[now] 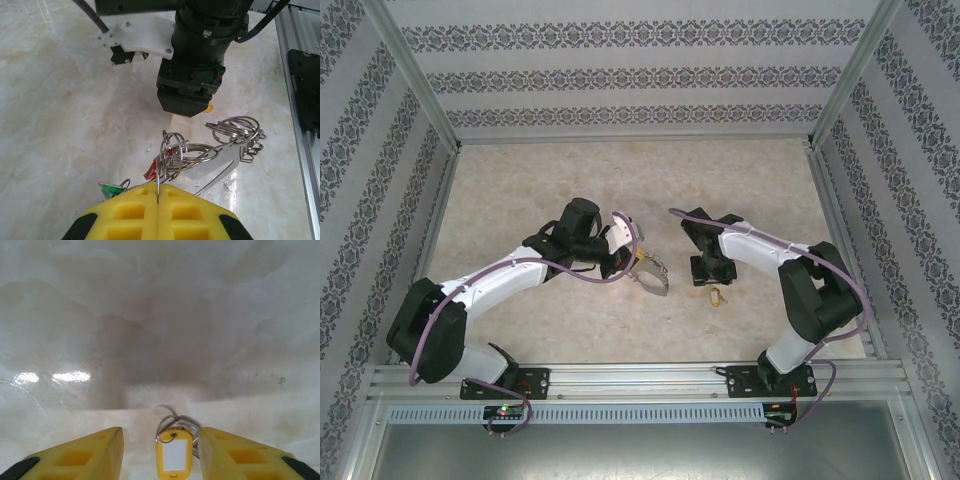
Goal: Put the keys on the keyring
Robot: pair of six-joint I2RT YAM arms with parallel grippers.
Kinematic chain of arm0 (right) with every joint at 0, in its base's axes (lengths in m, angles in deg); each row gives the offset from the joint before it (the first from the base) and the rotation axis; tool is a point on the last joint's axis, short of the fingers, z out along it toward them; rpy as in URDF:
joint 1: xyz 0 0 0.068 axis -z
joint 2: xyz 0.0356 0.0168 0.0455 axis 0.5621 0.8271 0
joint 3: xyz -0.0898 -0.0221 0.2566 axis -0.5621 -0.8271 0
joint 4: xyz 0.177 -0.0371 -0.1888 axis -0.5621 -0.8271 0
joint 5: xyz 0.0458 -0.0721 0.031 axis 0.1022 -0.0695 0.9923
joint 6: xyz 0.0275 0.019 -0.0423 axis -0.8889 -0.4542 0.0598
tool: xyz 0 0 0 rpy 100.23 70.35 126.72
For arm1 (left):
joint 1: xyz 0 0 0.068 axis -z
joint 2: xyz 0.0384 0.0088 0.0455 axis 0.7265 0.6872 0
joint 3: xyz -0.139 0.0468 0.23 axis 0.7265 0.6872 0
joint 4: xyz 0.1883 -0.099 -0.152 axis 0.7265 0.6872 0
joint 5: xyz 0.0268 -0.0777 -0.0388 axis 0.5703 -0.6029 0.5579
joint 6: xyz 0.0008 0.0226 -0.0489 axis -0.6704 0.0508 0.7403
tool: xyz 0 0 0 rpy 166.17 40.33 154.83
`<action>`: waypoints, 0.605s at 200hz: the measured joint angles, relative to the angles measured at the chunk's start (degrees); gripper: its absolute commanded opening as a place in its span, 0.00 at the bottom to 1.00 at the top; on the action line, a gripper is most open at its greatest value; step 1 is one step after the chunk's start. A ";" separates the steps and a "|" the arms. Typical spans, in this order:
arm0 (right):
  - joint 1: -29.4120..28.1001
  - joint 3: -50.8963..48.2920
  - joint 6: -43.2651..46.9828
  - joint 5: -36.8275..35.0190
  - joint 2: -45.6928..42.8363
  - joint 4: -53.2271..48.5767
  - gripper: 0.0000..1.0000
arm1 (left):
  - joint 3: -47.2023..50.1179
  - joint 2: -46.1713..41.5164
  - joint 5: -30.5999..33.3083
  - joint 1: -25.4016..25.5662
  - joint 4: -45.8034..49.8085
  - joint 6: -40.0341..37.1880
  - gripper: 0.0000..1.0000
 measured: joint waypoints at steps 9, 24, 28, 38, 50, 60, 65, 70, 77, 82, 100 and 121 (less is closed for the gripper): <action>0.00 0.28 0.24 -0.15 0.46 -0.28 0.40 | 0.00 0.00 0.00 0.00 0.00 0.00 0.00; 0.00 0.52 0.46 -0.35 0.79 -0.68 0.38 | 0.00 0.00 0.02 0.00 0.00 0.00 0.00; 0.00 0.59 0.61 -0.44 0.87 -0.72 0.37 | 0.00 0.00 0.02 0.00 0.00 0.00 0.00; 0.00 0.70 0.72 -0.70 1.07 -0.92 0.37 | 0.00 0.00 0.02 0.00 0.00 0.00 0.00; 0.00 0.72 0.90 -0.83 1.27 -1.14 0.37 | 0.00 0.00 0.02 0.02 0.00 0.00 0.00; 0.00 0.72 1.03 -1.01 1.42 -1.20 0.36 | 0.00 0.00 0.02 0.00 0.00 0.00 0.00; 0.02 0.72 1.05 -1.01 1.49 -1.25 0.36 | 0.00 0.00 0.02 0.00 0.00 0.00 0.00; 0.02 0.72 1.05 -1.01 1.49 -1.29 0.36 | 0.00 0.00 0.02 0.00 0.00 0.00 0.00; 0.02 0.72 1.05 -1.01 1.53 -1.33 0.36 | 0.00 0.00 0.02 0.00 0.00 0.00 0.00; 0.00 0.72 1.05 -0.98 1.55 -1.33 0.36 | 0.00 0.00 0.02 0.00 0.00 0.00 0.00; 0.00 0.72 1.03 -0.98 1.60 -1.27 0.36 | 0.00 0.00 0.04 0.02 0.00 0.00 0.00; 0.00 0.63 1.03 -0.92 1.60 -0.83 0.36 | 0.00 0.00 0.22 0.00 0.00 0.02 0.00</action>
